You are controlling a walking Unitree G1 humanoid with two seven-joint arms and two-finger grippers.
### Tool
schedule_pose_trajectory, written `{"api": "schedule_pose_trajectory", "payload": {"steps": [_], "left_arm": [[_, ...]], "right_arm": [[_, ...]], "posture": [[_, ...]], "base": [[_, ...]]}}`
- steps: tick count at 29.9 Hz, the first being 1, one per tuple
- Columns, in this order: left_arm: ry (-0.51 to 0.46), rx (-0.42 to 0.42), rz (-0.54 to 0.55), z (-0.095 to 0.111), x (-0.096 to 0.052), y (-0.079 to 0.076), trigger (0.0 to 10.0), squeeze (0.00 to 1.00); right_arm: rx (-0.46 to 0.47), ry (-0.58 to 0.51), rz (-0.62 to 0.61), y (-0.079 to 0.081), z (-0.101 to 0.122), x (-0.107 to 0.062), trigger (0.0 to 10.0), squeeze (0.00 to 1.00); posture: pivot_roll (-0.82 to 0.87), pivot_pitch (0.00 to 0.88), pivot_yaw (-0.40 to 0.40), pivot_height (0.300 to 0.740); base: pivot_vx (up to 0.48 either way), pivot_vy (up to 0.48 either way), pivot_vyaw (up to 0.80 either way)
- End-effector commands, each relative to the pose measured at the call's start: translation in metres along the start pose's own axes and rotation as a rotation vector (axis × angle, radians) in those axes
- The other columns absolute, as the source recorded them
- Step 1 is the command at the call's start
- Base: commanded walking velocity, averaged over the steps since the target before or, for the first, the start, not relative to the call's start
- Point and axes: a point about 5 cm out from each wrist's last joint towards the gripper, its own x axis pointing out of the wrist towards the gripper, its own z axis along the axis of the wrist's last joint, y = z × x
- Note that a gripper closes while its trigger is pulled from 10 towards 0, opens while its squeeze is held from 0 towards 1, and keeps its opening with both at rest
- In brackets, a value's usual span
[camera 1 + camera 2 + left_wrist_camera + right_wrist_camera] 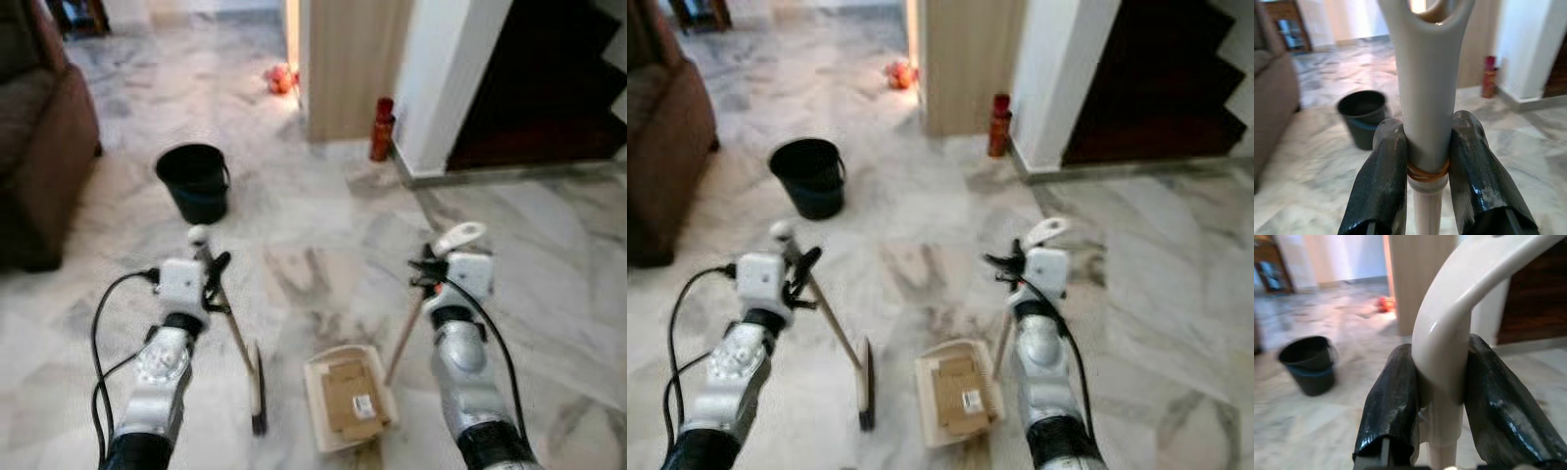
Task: Sweep floor
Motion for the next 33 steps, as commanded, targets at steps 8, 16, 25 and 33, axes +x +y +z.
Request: {"api": "schedule_pose_trajectory", "payload": {"steps": [8, 16, 25, 33], "left_arm": [[-0.043, 0.011, -0.025, 0.0086, 0.0045, -0.0066, 10.0, 0.00], [-0.041, 0.008, -0.028, 0.0087, 0.0040, -0.0071, 10.0, 0.00], [-0.033, 0.018, -0.021, 0.0080, 0.0046, -0.0058, 10.0, 0.00], [-0.035, 0.011, -0.014, 0.0085, 0.0063, -0.0084, 10.0, 0.00]], "right_arm": [[0.034, -0.028, -0.032, -0.0082, 0.0048, 0.0001, 10.0, 0.00], [0.036, -0.026, -0.032, -0.0077, 0.0046, 0.0000, 10.0, 0.00], [0.028, -0.028, -0.033, -0.0083, 0.0050, -0.0001, 10.0, 0.00], [0.019, -0.033, -0.030, -0.0114, 0.0083, 0.0031, 10.0, 0.00]], "posture": [[-0.01, 0.074, -0.011, 0.740], [-0.01, 0.078, -0.010, 0.740], [-0.01, 0.083, -0.009, 0.740], [-0.03, 0.090, -0.021, 0.740]], "base": [[0.000, 0.000, 0.00], [0.000, 0.000, 0.00], [0.027, 0.000, 0.00], [0.252, 0.000, 0.00]]}}
